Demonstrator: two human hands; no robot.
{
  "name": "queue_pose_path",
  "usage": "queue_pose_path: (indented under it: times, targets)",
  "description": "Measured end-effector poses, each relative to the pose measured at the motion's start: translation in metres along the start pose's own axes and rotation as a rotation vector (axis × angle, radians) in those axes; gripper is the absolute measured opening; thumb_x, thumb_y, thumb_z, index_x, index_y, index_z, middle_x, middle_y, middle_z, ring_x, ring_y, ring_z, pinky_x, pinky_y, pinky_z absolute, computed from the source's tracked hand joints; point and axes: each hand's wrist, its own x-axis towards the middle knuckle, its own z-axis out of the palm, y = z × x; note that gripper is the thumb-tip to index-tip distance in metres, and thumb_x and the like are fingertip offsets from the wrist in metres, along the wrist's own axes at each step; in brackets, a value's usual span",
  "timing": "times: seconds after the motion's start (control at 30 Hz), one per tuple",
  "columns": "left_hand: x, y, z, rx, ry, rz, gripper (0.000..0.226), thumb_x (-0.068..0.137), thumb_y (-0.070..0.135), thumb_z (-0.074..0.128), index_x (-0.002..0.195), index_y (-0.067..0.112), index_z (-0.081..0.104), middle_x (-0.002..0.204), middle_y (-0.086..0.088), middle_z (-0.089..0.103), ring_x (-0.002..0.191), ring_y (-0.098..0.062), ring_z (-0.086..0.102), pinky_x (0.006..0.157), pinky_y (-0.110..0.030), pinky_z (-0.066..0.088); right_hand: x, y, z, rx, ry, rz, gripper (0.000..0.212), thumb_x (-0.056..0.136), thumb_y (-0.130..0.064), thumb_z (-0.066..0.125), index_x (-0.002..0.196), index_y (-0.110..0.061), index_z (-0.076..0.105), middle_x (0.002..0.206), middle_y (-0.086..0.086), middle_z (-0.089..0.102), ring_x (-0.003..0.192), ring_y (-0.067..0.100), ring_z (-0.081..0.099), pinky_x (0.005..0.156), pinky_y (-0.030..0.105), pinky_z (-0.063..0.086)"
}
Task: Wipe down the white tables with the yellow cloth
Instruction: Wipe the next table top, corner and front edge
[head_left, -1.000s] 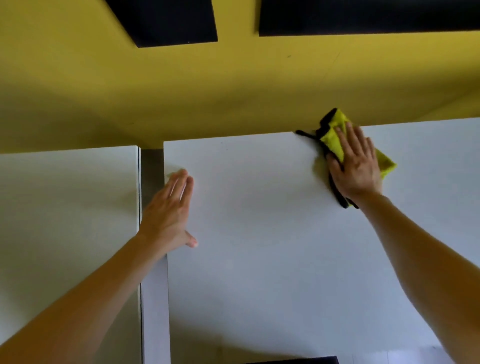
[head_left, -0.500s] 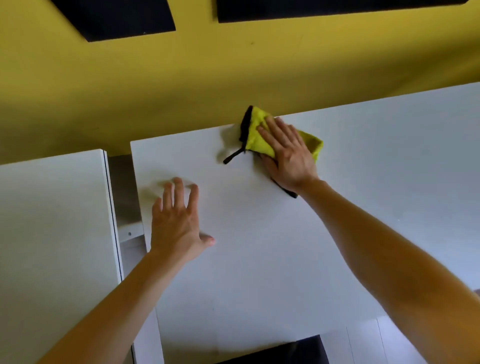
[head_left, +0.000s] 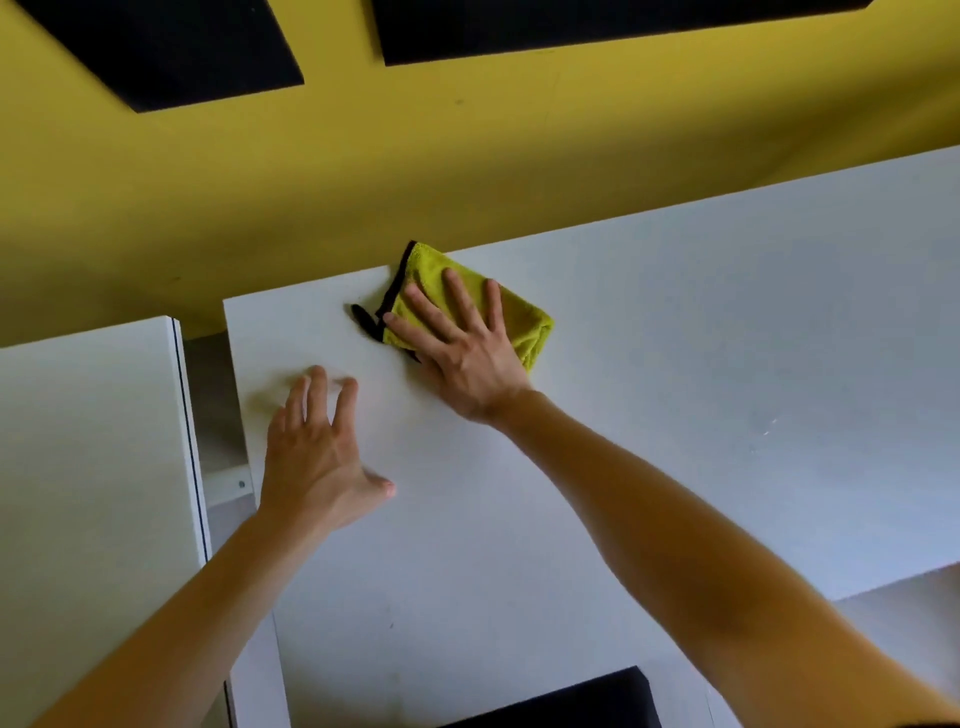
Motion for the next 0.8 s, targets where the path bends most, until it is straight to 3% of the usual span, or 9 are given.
queue_pose_path:
  times: [0.1,0.17,0.27,0.37,0.47,0.53,0.67,0.73,0.8]
  targets:
    - [0.001,0.008,0.000,-0.024,-0.038,-0.048,0.136,0.064,0.064,0.090,0.167,0.020,0.012,0.178,-0.015,-0.001,0.166,-0.039,0.001,0.132,-0.054,0.024,-0.020,0.068,-0.002,0.044,0.050,-0.005,0.060,0.113,-0.034,0.044,0.171,-0.037,0.028,0.180,-0.003,0.023,0.168,0.033,0.012,0.131,0.067,0.010]
    - [0.002,0.022,0.002,-0.033,-0.003,-0.075,0.125,0.074,0.064,0.083,0.166,0.013,0.017,0.177,-0.018,0.004,0.165,-0.039,0.007,0.131,-0.055,0.026,-0.050,0.141,-0.008,0.049,0.074,0.171,0.062,0.110,-0.036,0.041,0.171,-0.035,0.026,0.180,0.000,0.025,0.168,0.033,0.015,0.132,0.065,0.013]
    - [0.001,0.061,0.009,-0.099,0.074,-0.035,0.111,0.085,0.070,0.073,0.168,0.014,0.025,0.177,-0.018,0.012,0.165,-0.037,0.012,0.130,-0.054,0.024,-0.106,0.244,-0.030,0.095,0.159,0.576,0.062,0.110,-0.046,0.038,0.170,-0.033,0.029,0.178,0.004,0.029,0.166,0.036,0.017,0.132,0.064,0.015]
    - [0.002,0.111,0.022,-0.140,0.279,0.079,0.080,0.098,0.058,0.063,0.160,0.012,0.042,0.170,-0.017,0.033,0.159,-0.037,0.030,0.125,-0.056,0.035,-0.110,0.248,-0.026,0.110,0.192,0.770,0.064,0.110,-0.041,0.043,0.171,-0.028,0.030,0.176,0.009,0.032,0.167,0.039,0.013,0.134,0.060,0.009]
    - [0.006,0.161,0.032,-0.175,0.452,0.142,0.058,0.103,0.040,0.056,0.152,0.010,0.052,0.160,-0.015,0.047,0.150,-0.037,0.044,0.122,-0.057,0.037,-0.092,0.168,-0.012,0.117,0.151,0.536,0.066,0.110,-0.031,0.053,0.171,-0.023,0.030,0.175,0.015,0.033,0.166,0.043,0.014,0.133,0.063,0.009]
    - [0.006,0.189,0.040,-0.185,0.513,0.113,0.051,0.105,0.033,0.058,0.150,0.011,0.055,0.159,-0.014,0.049,0.147,-0.038,0.045,0.123,-0.058,0.034,-0.090,0.123,-0.014,0.086,0.076,0.280,0.063,0.111,-0.040,0.047,0.171,-0.027,0.032,0.174,0.012,0.035,0.164,0.043,0.018,0.133,0.063,0.011]
    - [0.008,0.215,0.069,-0.198,0.560,0.063,0.049,0.108,0.036,0.057,0.152,0.014,0.057,0.166,-0.016,0.043,0.153,-0.045,0.038,0.130,-0.062,0.023,-0.084,0.157,-0.031,-0.030,0.034,0.012,0.062,0.108,-0.056,0.040,0.167,-0.034,0.039,0.170,0.008,0.041,0.160,0.039,0.030,0.133,0.064,0.007]
    - [0.009,0.215,0.077,-0.183,0.583,0.063,0.052,0.108,0.039,0.057,0.154,0.016,0.056,0.169,-0.015,0.040,0.157,-0.045,0.035,0.130,-0.063,0.021,-0.088,0.202,-0.035,-0.026,0.031,0.052,0.063,0.107,-0.051,0.042,0.167,-0.032,0.038,0.177,0.006,0.030,0.166,0.033,0.018,0.134,0.062,0.007]
    - [0.010,0.214,0.079,-0.167,0.605,0.050,0.053,0.106,0.039,0.058,0.154,0.016,0.056,0.170,-0.015,0.040,0.159,-0.043,0.033,0.130,-0.064,0.022,-0.102,0.256,-0.041,0.029,0.093,0.248,0.063,0.105,-0.044,0.048,0.166,-0.027,0.041,0.179,0.007,0.025,0.168,0.033,0.014,0.134,0.061,0.009]
